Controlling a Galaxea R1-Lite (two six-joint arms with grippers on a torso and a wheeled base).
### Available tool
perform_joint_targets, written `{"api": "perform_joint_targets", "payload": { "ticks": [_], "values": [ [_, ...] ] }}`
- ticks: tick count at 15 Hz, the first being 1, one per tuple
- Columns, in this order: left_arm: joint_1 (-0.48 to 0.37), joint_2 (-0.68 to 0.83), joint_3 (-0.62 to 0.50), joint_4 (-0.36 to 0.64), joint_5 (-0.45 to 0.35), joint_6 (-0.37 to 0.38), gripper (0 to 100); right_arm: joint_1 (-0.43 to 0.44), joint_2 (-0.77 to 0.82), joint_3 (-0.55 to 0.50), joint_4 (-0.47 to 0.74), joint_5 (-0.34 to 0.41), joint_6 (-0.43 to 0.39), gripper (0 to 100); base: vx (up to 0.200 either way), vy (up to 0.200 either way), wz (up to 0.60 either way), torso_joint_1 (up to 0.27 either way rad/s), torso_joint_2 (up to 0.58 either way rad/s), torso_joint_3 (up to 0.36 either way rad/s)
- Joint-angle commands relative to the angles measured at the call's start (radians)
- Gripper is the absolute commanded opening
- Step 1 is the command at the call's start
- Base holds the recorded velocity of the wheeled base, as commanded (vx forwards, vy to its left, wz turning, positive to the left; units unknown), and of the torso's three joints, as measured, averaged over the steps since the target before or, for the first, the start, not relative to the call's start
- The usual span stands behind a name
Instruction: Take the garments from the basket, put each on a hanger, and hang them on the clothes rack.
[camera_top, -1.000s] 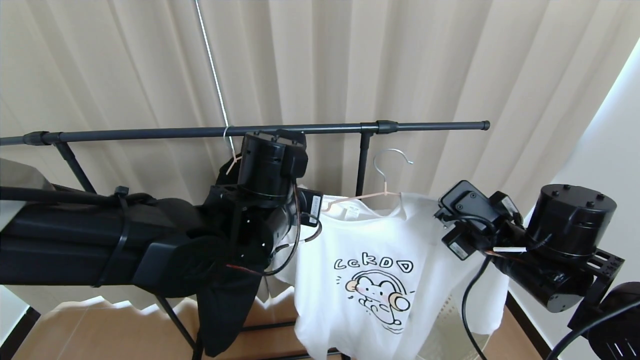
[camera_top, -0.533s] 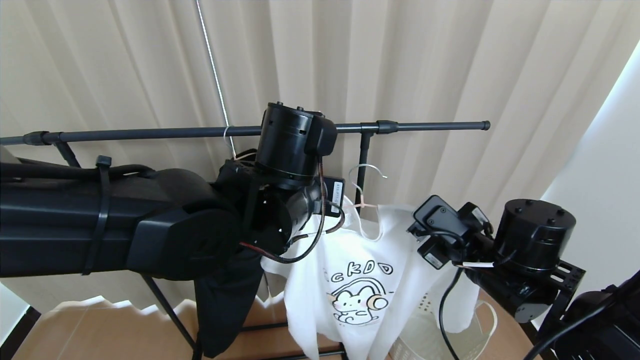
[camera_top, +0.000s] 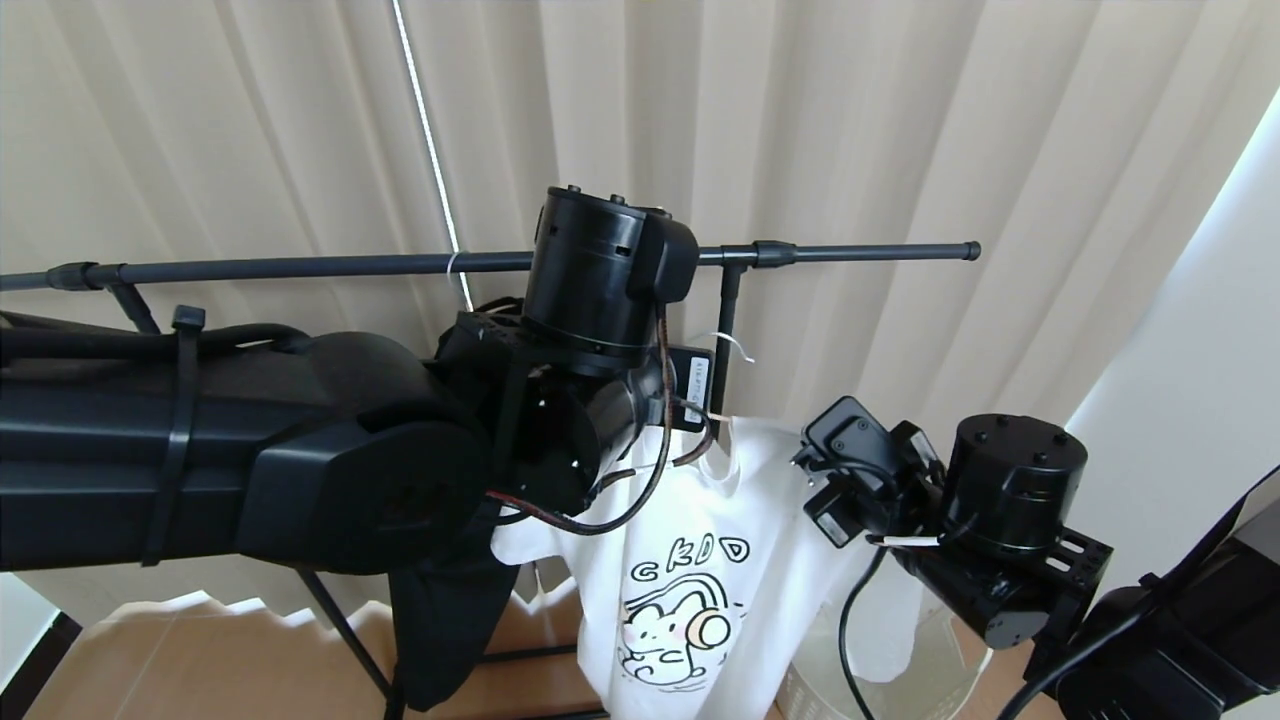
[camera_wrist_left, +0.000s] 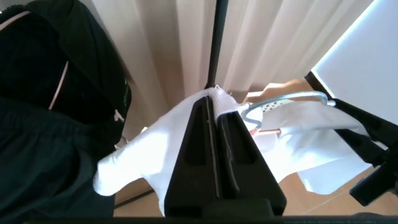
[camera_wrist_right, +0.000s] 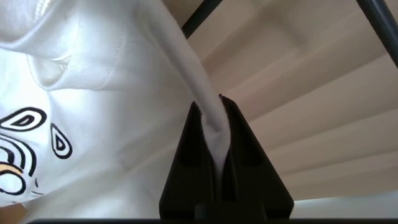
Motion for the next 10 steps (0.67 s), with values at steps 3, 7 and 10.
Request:
{"api": "perform_joint_targets", "payload": {
  "ticks": [3, 7, 10],
  "values": [
    [-0.003, -0.026, -0.004, -0.002, -0.001, 0.001, 0, -0.001, -0.038, -0.057, 0.003, 0.044, 0.1, 0, 0.0, 0.0, 0.0, 0.0, 0.0, 0.0],
    [-0.009, -0.034, 0.003, -0.002, -0.001, 0.001, 0, -0.001, -0.05, -0.083, 0.003, 0.061, 0.163, 0, 0.0, 0.0, 0.0, 0.0, 0.0, 0.0],
    [-0.014, -0.034, 0.013, -0.005, -0.001, 0.001, 0, -0.001, -0.055, -0.101, 0.003, 0.063, 0.198, 0, 0.0, 0.0, 0.0, 0.0, 0.0, 0.0]
  ]
}}
